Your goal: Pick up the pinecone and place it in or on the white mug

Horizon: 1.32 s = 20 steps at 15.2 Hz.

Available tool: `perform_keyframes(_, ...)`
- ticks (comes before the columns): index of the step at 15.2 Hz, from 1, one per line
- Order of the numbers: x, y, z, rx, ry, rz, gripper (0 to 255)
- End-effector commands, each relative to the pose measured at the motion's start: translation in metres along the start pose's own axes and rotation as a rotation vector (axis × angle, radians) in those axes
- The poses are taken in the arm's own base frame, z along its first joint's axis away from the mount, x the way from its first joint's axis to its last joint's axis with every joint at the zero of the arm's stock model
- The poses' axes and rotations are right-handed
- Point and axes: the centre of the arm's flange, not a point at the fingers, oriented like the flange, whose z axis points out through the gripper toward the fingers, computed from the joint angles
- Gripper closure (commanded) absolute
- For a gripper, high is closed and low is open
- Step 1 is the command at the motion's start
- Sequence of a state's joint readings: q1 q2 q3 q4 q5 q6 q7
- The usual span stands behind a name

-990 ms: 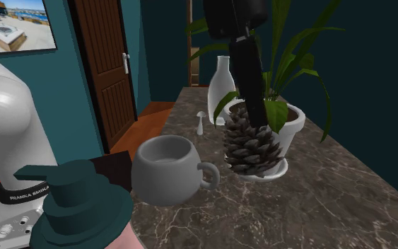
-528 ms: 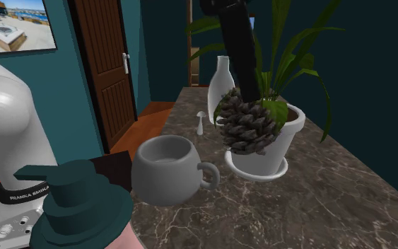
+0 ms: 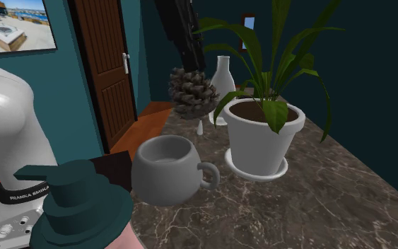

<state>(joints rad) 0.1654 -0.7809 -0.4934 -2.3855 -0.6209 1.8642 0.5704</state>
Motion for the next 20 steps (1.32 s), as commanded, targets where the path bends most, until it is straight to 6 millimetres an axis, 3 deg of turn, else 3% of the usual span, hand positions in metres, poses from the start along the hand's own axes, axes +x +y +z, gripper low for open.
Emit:
perform_keyframes(1, -0.018, -0.011, -0.016, -0.002, 0.000, 0.001, 255)
perform_keyframes(2, -0.029, -0.017, -0.024, -0.002, 0.000, 0.001, 255)
perform_keyframes(20, -0.058, -0.029, 0.066, -0.002, 0.000, 0.001, 255)
